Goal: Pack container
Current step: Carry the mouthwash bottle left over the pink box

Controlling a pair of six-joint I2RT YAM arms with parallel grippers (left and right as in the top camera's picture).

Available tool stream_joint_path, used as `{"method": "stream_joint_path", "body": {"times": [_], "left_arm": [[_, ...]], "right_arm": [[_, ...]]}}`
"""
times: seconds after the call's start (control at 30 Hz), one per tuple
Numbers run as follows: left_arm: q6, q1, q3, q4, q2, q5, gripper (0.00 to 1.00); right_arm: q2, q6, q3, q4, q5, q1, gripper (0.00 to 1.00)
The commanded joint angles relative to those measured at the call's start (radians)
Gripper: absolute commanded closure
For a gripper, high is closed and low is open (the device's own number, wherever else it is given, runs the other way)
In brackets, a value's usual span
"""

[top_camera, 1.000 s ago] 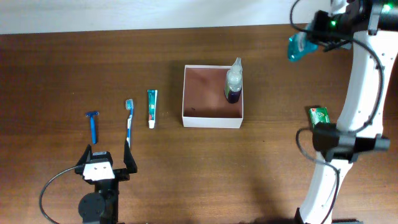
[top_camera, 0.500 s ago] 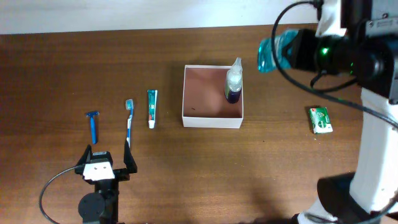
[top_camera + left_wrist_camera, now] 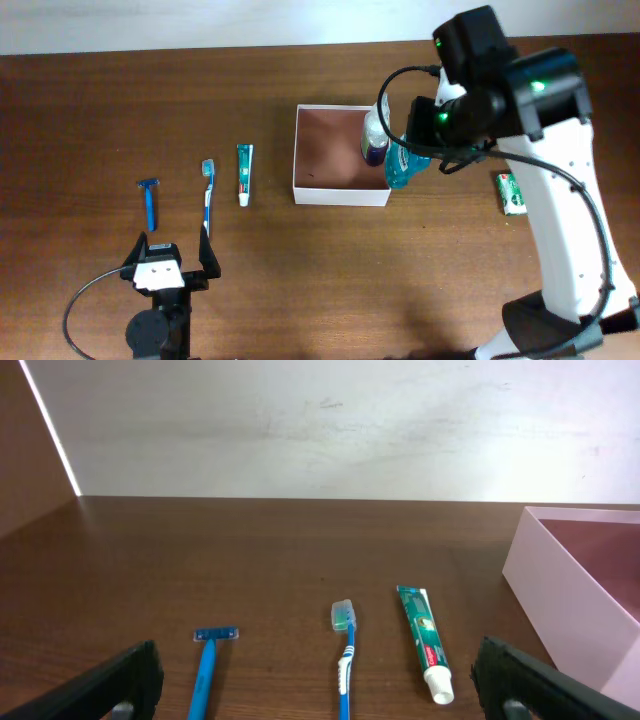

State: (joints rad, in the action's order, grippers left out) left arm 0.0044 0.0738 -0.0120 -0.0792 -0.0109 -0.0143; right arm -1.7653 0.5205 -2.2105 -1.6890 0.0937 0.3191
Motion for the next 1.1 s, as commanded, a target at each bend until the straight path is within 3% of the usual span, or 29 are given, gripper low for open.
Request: {"method": "stream_joint_path", "body": {"times": [0.0,1.07], "left_arm": [[0.012,-0.004,0.003,-0.004,0.006,0.011,0.01],[0.012,-0.004,0.003,-0.004,0.006,0.011,0.01]], "right_arm": [[-0.012,0.019,0.032,0.042,-0.039,0.008,0.79],[-0.222,-0.019,0.069,0.19,-0.038,0.01,0.79]]}}
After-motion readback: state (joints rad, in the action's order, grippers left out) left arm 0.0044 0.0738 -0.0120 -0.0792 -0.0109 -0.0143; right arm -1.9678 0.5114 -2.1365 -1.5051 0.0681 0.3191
